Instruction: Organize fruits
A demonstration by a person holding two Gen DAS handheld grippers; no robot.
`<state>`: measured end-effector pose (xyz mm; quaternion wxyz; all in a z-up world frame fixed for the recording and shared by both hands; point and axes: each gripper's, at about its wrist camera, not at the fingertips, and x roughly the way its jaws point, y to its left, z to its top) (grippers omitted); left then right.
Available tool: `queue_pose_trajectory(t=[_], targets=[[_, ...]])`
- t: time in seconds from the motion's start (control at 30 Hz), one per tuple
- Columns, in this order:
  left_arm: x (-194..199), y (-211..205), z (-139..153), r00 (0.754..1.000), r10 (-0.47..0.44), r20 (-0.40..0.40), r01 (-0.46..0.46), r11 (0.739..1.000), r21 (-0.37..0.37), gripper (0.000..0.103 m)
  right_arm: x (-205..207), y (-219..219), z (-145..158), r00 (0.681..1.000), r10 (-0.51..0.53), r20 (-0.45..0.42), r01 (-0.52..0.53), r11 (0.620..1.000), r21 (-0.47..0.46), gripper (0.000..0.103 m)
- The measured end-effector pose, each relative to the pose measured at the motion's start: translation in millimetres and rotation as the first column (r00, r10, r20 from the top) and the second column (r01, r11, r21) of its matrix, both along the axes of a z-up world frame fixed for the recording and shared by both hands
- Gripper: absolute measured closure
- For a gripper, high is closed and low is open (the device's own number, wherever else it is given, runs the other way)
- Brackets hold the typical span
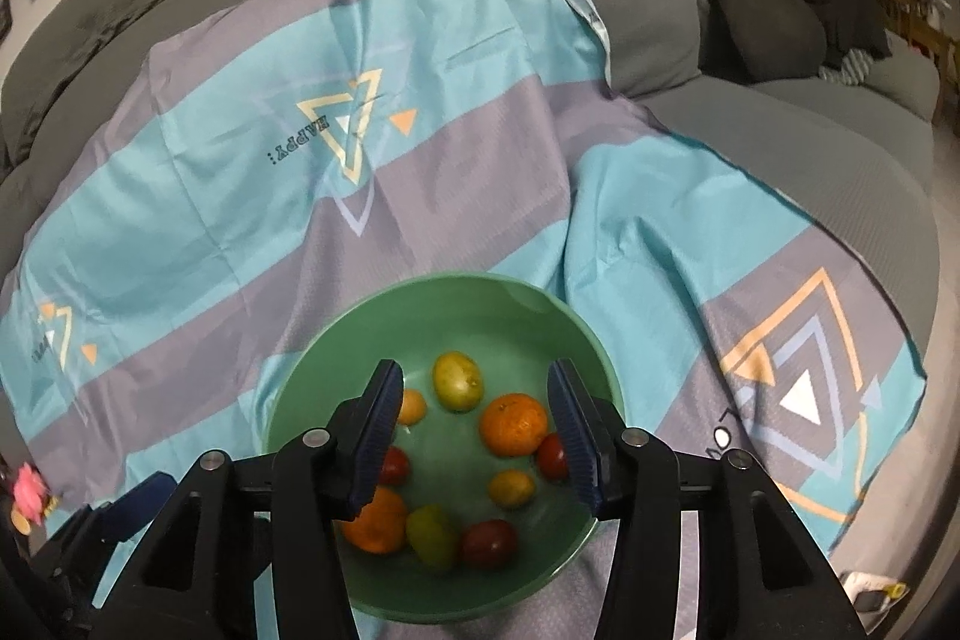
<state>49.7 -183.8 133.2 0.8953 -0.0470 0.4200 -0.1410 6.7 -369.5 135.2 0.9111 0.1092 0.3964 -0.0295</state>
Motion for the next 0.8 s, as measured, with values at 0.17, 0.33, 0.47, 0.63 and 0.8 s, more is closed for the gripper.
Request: queue_pose_trajectory(t=[0.17, 0.33, 0.47, 0.63, 0.8], targets=[[-6.1, 5.4, 7.7, 1.0, 0.011, 0.012, -0.011, 1.0, -0.013, 0.01, -3.4, 6.5, 5.1, 1.0, 0.014, 0.003, -0.014, 1.0, -0.027, 0.052], [-10.0, 9.5, 9.6, 1.0, 0.017, 0.008, -0.017, 1.0, -0.021, 0.01, -6.6, 10.5, 9.1, 1.0, 0.01, 0.002, -0.01, 0.998, -0.057, 0.052], [-11.8, 10.3, 11.2, 1.0, 0.019, 0.009, -0.019, 1.0, -0.022, 0.01, -7.8, 12.9, 10.4, 1.0, 0.01, -0.006, -0.011, 0.997, -0.072, 0.052], [-13.5, 12.4, 13.2, 1.0, 0.026, 0.007, -0.026, 0.999, -0.026, 0.01, -8.8, 15.7, 11.1, 1.0, 0.008, -0.017, -0.01, 0.996, -0.089, 0.052], [-16.6, 13.3, 14.1, 0.999, 0.036, 0.011, -0.036, 0.999, -0.02, 0.01, -11.3, 16.5, 13.3, 1.0, 0.008, -0.016, -0.01, 0.995, -0.099, 0.052]])
